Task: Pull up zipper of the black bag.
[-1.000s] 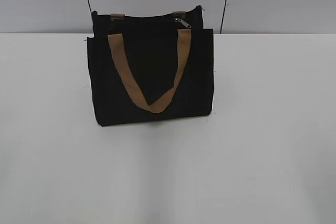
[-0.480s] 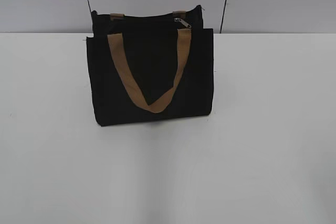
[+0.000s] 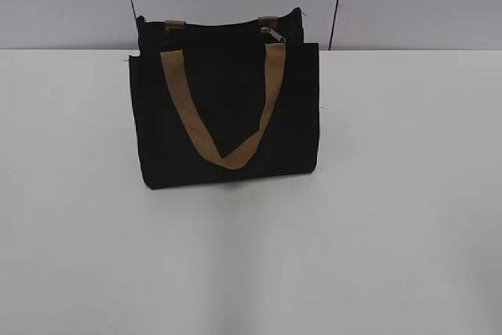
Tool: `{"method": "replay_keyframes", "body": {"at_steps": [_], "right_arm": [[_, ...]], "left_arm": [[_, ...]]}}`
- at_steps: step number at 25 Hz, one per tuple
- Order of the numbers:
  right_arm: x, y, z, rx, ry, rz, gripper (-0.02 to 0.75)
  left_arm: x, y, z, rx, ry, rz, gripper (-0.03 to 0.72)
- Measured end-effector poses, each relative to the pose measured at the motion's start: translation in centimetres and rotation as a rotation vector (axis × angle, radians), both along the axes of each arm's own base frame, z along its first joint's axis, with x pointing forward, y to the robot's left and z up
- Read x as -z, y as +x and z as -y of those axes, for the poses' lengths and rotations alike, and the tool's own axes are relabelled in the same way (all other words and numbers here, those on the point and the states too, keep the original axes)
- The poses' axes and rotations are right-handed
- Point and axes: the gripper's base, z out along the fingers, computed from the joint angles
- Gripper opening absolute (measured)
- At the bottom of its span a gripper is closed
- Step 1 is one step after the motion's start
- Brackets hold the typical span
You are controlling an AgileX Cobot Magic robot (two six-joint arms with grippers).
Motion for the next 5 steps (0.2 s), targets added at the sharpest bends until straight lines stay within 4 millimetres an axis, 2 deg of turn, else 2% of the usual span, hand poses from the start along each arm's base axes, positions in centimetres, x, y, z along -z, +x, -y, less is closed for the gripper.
{"method": "replay_keyframes", "body": {"at_steps": [5], "right_arm": [[0.0, 0.0, -0.01, 0.0, 0.002, 0.0, 0.52]], "left_arm": [[0.01, 0.01, 0.0, 0.0, 0.0, 0.0, 0.515]]}}
